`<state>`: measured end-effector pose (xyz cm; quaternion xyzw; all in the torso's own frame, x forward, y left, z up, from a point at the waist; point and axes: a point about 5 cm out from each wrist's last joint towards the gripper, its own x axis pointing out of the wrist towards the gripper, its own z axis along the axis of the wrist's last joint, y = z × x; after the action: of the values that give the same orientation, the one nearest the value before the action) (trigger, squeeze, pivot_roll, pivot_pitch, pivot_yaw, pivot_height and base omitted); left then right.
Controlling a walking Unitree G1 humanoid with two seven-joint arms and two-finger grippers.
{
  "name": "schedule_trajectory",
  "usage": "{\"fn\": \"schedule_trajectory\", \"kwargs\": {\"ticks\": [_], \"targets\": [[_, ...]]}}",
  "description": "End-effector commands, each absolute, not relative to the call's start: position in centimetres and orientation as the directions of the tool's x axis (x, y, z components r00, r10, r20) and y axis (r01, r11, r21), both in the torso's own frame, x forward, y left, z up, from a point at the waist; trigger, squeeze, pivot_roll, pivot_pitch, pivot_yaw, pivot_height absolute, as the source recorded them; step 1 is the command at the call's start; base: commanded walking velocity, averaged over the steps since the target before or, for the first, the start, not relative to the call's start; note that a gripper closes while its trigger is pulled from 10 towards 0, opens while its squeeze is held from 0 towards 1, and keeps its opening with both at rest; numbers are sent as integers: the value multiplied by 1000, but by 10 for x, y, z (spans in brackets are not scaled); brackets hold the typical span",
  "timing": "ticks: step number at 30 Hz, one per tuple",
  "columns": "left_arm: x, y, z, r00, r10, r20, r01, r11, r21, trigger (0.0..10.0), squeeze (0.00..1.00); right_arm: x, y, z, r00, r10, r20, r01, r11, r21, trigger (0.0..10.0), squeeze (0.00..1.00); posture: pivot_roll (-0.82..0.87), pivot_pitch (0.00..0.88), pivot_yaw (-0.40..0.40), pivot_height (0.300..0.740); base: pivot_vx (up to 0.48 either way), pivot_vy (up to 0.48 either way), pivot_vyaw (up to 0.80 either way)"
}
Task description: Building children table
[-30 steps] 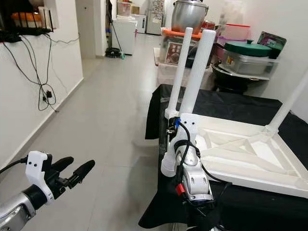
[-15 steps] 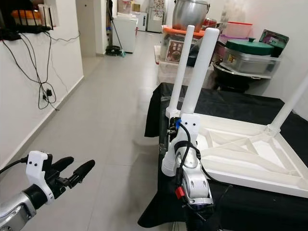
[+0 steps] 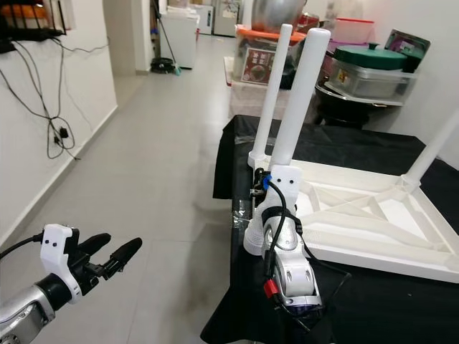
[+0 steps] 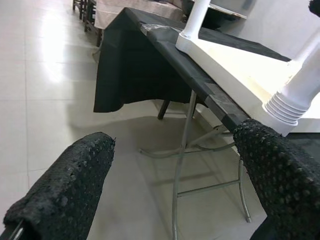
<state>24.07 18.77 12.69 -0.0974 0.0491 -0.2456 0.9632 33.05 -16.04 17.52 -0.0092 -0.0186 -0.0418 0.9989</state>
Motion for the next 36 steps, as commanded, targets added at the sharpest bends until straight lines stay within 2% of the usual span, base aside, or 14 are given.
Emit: {"fn": "schedule_trajectory", "kwargs": {"ticks": [1,10,28,36], "targets": [[241,185,125,867,-495,-56,475,856,-207,10000,0,326,-175,135,979,-116,-170,103,991,-85,10000,0,76,0,-63,740,0,0,0],[241,184,124,866,-497,-56,477,854,-208,10000,0,334,-176,142,978,-63,-197,49,996,-77,10000,0,74,0,-65,740,0,0,0],[242,185,123,864,-500,-60,479,853,-206,10000,0,337,-186,149,974,-96,-207,107,993,43,10000,0,72,0,-59,740,0,0,0],[242,185,123,862,-503,-59,482,852,-206,10000,0,338,-186,155,980,-99,-175,108,993,46,10000,0,73,0,-57,740,0,0,0]]}}
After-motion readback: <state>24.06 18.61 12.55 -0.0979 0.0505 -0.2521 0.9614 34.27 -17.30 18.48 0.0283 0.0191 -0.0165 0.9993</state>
